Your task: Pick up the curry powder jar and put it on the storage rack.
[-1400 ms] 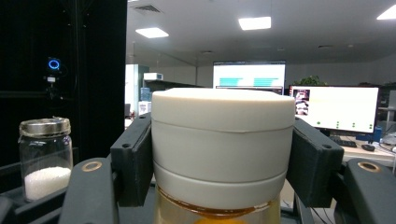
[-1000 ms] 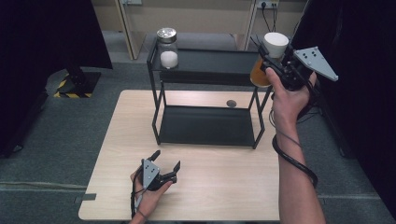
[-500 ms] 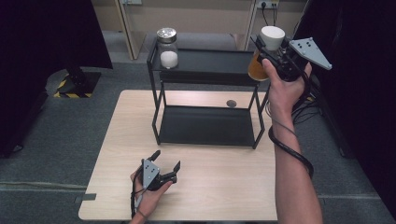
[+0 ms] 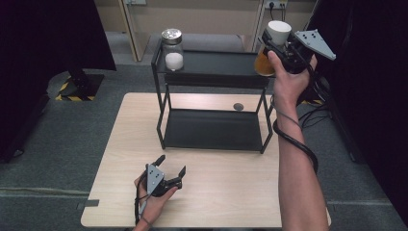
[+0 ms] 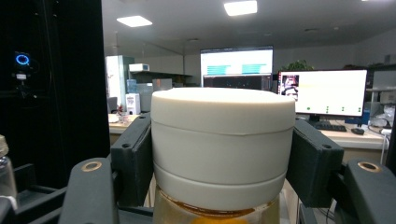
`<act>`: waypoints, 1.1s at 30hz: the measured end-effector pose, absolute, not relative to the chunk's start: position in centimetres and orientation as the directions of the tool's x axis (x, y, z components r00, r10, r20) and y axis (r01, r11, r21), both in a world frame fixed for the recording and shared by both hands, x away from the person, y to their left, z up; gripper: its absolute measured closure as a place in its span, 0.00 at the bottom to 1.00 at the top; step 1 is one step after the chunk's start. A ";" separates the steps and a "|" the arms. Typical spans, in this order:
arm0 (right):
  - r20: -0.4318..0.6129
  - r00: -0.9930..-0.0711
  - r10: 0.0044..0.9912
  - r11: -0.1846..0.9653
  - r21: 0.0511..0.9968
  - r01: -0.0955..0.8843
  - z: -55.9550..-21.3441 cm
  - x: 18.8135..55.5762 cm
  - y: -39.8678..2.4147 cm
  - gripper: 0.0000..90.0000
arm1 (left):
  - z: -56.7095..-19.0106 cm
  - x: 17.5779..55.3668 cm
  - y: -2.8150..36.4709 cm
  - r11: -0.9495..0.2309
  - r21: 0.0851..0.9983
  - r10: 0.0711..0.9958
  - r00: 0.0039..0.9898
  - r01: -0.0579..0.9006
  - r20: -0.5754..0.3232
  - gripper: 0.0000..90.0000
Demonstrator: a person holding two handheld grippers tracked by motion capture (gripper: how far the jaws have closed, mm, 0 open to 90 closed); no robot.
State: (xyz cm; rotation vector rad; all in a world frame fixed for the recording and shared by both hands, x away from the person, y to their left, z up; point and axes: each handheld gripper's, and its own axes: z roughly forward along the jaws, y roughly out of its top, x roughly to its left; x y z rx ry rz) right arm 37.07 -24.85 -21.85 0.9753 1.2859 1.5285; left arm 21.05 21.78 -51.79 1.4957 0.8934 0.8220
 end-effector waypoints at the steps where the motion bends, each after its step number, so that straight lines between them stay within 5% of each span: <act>1: 0.024 -0.295 0.955 -0.066 0.989 -0.134 -21.8 37.2 -24.8 0.38 | -51.8 21.1 21.8 -0.055 0.995 0.886 0.464 0.086 0.009 0.13; 33: 0.020 -0.288 0.957 -0.052 0.993 -0.106 -22.6 40.7 -24.5 0.37 | -51.8 21.0 21.8 -0.064 0.995 0.883 0.468 0.083 0.017 0.13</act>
